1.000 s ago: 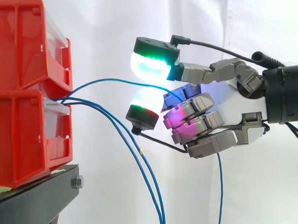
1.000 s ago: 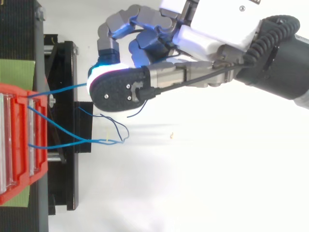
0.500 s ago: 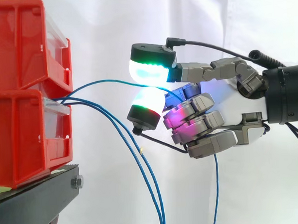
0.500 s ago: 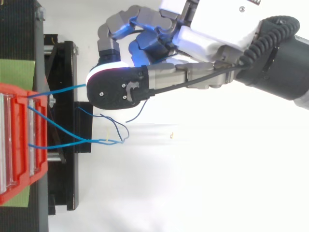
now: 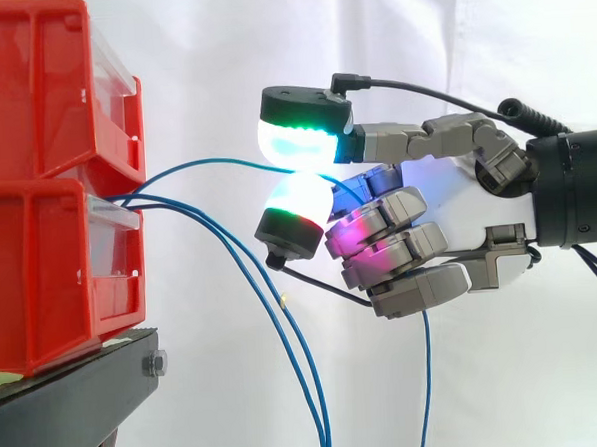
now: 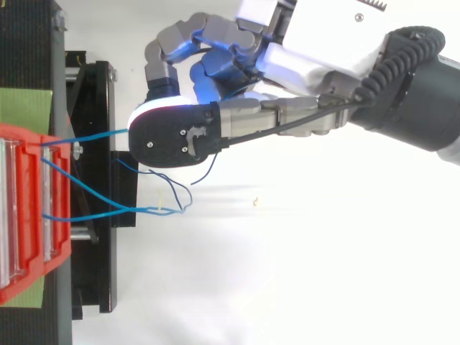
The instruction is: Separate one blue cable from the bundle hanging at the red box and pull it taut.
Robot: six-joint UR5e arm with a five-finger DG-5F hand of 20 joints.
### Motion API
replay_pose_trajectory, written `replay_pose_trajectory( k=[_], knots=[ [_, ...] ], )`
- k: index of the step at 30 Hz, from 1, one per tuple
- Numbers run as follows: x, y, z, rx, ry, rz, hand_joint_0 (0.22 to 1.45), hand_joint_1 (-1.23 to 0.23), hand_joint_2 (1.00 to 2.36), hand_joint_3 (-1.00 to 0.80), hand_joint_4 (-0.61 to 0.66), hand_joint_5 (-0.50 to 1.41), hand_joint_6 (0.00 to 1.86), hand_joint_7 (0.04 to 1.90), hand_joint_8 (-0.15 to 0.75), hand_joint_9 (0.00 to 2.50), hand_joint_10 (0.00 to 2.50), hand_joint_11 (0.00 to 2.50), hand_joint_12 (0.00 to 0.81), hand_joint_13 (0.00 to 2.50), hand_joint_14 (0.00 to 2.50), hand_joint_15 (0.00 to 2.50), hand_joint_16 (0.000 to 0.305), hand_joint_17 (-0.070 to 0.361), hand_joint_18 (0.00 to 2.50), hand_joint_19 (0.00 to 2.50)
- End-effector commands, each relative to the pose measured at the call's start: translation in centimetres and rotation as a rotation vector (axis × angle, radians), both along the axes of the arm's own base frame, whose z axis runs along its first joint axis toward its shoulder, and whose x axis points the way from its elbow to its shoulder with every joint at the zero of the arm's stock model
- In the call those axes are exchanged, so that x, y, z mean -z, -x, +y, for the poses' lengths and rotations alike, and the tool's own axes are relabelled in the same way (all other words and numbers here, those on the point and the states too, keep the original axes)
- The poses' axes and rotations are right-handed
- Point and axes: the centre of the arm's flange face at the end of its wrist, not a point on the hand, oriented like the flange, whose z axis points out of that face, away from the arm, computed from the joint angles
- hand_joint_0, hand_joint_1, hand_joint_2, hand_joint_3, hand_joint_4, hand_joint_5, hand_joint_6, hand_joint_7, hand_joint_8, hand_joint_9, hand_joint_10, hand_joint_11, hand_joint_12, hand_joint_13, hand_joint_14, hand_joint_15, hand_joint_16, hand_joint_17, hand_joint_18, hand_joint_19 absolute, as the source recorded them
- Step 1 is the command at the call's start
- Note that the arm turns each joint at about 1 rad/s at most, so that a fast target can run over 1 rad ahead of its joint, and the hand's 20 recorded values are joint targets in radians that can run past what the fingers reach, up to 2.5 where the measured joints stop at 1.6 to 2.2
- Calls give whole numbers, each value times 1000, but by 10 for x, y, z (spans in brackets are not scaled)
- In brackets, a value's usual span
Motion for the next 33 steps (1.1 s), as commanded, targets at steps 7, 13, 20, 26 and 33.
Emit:
replay_pose_trajectory(
  k=[7,13,20,26,33],
  knots=[
    [5,3,0,-3,13,18,713,-665,1024,-183,161,-210,947,1237,376,686,2169,1444,397,812,2500,1455,42,94,1364,2139],
    [49,20,-1,-6,15,56,712,-660,1024,-183,164,-210,947,1238,380,685,2178,1423,405,815,2500,1432,42,95,1373,2143],
    [53,17,-1,-5,2,-13,710,-659,1025,-172,163,-209,945,1256,379,687,2245,1401,400,824,2500,1443,42,95,1394,2126],
    [54,17,0,-14,8,-11,708,-660,1026,-150,159,-207,946,1266,385,687,2324,1422,404,837,2500,1440,43,96,1412,2134],
    [55,19,-1,-11,11,0,711,-660,1025,-152,159,-207,947,1263,383,671,2437,1422,411,843,2500,1447,43,96,1426,2129]
  ],
)
